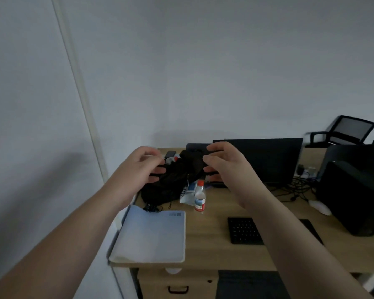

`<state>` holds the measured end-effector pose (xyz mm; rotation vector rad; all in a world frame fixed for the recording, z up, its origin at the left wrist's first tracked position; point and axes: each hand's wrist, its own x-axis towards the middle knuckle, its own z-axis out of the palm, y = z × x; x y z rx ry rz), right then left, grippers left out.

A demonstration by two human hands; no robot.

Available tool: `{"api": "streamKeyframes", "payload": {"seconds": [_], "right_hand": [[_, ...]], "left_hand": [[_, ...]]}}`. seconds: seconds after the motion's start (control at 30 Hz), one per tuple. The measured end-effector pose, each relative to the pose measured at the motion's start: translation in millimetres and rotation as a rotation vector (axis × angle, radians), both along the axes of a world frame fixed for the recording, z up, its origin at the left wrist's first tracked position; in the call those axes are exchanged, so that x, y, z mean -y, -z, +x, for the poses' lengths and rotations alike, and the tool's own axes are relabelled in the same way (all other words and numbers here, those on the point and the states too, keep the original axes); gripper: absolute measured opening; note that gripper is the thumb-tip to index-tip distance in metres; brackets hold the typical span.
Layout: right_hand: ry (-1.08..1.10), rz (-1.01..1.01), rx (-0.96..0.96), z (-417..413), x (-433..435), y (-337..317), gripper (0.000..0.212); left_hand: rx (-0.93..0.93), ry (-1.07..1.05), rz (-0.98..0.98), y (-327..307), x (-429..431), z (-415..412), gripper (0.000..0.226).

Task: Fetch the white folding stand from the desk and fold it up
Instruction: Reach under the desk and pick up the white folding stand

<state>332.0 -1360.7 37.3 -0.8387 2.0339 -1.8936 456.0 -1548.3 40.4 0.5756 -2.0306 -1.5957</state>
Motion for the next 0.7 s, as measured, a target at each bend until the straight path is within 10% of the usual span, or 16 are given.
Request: {"api": "streamKeyframes", "payload": {"seconds": [0.7], "right_hand": [[0.125,0.094,-0.023,53.2,29.0,59.4,0.024]], "left_hand": [[0.005,0.085,0.117,56.2,24.8,33.0,0.016]]}}
